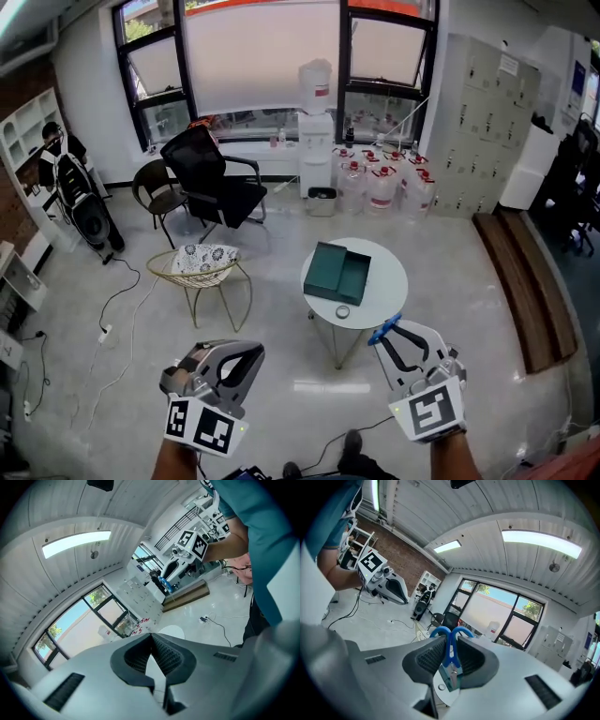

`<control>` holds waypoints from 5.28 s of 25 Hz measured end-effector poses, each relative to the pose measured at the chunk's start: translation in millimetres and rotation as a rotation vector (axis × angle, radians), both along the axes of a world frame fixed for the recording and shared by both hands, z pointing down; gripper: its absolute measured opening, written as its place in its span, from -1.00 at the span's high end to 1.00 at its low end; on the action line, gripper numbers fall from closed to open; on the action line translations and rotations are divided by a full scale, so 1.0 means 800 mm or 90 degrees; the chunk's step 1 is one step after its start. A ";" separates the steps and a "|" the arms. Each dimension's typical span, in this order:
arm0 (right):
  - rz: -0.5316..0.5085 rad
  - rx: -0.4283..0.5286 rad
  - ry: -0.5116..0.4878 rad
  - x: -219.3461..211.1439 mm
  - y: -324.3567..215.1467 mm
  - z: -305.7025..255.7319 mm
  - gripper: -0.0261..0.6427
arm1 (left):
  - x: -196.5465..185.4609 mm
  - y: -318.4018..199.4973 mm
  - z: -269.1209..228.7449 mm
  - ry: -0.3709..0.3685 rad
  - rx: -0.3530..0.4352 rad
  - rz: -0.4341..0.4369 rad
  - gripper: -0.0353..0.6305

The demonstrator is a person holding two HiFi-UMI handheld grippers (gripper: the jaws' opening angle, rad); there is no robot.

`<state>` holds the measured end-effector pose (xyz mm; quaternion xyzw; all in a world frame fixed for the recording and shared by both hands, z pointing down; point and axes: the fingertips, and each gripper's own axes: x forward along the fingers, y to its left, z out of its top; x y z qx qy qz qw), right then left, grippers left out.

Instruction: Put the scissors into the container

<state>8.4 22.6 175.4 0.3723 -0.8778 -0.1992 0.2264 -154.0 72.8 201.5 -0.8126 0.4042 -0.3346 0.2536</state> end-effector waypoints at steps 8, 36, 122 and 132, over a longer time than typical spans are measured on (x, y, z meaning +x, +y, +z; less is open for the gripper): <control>-0.071 -0.002 -0.013 0.012 -0.116 0.009 0.64 | 0.026 -0.083 0.018 -0.001 -0.013 -0.069 0.84; -0.120 -0.052 -0.045 0.121 -0.306 0.049 0.64 | 0.142 -0.239 0.038 -0.035 -0.060 -0.127 0.84; 0.042 -0.141 0.041 -0.020 -0.630 0.347 0.64 | 0.019 -0.652 0.313 -0.007 -0.152 0.094 0.84; 0.033 -0.159 0.053 -0.032 -0.643 0.400 0.64 | 0.012 -0.663 0.368 -0.007 -0.171 0.089 0.84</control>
